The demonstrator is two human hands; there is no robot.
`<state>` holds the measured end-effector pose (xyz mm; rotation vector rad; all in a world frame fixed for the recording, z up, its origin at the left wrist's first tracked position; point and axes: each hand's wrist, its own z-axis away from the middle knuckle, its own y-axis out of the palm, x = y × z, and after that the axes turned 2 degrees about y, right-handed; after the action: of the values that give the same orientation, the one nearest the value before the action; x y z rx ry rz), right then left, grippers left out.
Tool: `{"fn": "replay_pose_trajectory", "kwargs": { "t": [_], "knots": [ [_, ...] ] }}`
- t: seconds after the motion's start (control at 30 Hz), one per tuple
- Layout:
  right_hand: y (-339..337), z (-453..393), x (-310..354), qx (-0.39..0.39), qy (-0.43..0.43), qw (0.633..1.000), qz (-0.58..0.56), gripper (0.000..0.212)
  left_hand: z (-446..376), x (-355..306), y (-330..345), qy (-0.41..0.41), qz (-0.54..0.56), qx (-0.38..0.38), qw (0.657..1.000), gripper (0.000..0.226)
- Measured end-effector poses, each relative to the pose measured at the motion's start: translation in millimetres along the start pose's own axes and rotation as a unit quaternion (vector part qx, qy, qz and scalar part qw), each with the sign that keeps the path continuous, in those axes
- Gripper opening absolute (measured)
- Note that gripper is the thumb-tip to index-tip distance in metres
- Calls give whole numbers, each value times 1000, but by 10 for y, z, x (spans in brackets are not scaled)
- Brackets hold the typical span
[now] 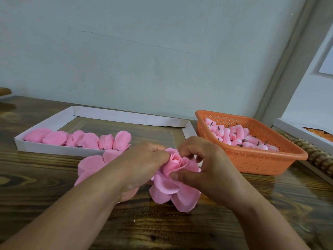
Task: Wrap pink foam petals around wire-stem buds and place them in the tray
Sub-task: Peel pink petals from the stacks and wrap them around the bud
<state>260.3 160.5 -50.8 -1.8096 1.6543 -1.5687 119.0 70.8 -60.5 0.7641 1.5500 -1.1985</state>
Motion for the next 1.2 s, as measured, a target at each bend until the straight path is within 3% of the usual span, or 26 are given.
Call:
{"fn": "replay_pose_trajectory", "kwargs": {
  "t": [0.1,0.3,0.47,0.6,0.7,0.87,0.93,1.0,1.2],
  "knots": [
    [2,7,-6,-4,25,999,-22,18,-10,9,5,-7,26,-27,999,29],
    [40,-6,-38,29,69,990,-118,22,6,-16,11,-31,60,-1,998,20],
    [35,2,-33,81,34,983,-163,24,31,-31,4,-44,66,41,996,16],
    [61,1,-16,61,33,983,-169,19,31,-38,3,-50,97,43,993,21],
    [53,-8,-18,1,62,978,-199,20,30,-61,4,-37,160,37,986,24],
    [41,-19,-26,-69,81,966,-235,21,5,-41,-20,-41,276,55,959,52],
    [34,-27,-46,-87,83,964,-237,16,8,-38,2,-28,285,54,957,39],
    [27,-27,-51,-91,84,961,-248,16,7,-29,50,-19,266,21,964,20],
    [61,-11,-29,-58,65,966,-243,27,-32,8,112,-46,143,-116,982,22]
  ]
}}
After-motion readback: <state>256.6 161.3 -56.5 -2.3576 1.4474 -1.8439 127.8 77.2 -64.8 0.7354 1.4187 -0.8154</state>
